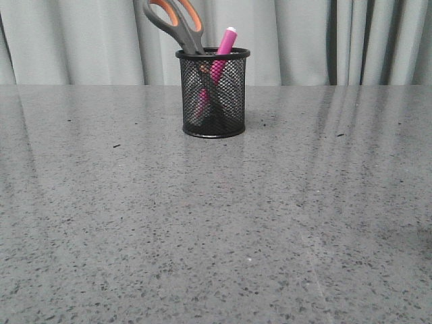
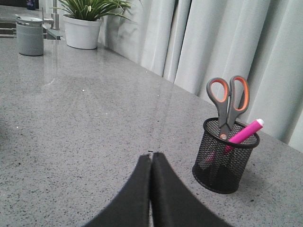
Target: Put pen and scissors into bin
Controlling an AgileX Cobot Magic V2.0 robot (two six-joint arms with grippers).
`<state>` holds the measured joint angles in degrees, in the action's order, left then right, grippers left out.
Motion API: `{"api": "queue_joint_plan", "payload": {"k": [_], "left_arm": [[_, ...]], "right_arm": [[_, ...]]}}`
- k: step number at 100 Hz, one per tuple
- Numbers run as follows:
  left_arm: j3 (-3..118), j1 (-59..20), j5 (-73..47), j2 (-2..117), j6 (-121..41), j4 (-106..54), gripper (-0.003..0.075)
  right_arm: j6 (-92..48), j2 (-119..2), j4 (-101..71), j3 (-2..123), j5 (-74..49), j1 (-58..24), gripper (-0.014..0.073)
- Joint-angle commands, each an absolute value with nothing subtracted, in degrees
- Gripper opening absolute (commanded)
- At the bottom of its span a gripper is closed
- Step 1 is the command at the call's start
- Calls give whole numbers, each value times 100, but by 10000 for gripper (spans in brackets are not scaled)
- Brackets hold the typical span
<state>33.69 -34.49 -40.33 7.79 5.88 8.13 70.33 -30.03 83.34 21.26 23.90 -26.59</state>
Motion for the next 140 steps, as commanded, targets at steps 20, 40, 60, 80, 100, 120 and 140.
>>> {"api": "queue_joint_plan", "payload": {"k": [20,40,60,80,100,120,140], "left_arm": [[3334,-3441,-3461,878,655,824,-20],[2408,-3265,-2754,750,-42,932,-20],[1040,-2631,-477,427,-576,680,-20],[6,-1543,206,237,-576,-627,-20],[-154,-833,-1008,185,-576,-1163,-20],[-162,-833,-1657,-220,-552,-1408,-20],[-162,-833,-1669,-199,-552,-1421,-20]], "right_arm": [[7061,-2993,8199,2270,2372,-2651,-65],[7061,-2993,8199,2270,2372,-2651,-65],[7061,-2993,8199,2270,2372,-2651,-65],[7061,-2993,8199,2270,2372,-2651,-65],[7061,-2993,8199,2270,2372,-2651,-65],[7061,-2993,8199,2270,2372,-2651,-65],[7061,-2993,8199,2270,2367,-2651,-65]]}}
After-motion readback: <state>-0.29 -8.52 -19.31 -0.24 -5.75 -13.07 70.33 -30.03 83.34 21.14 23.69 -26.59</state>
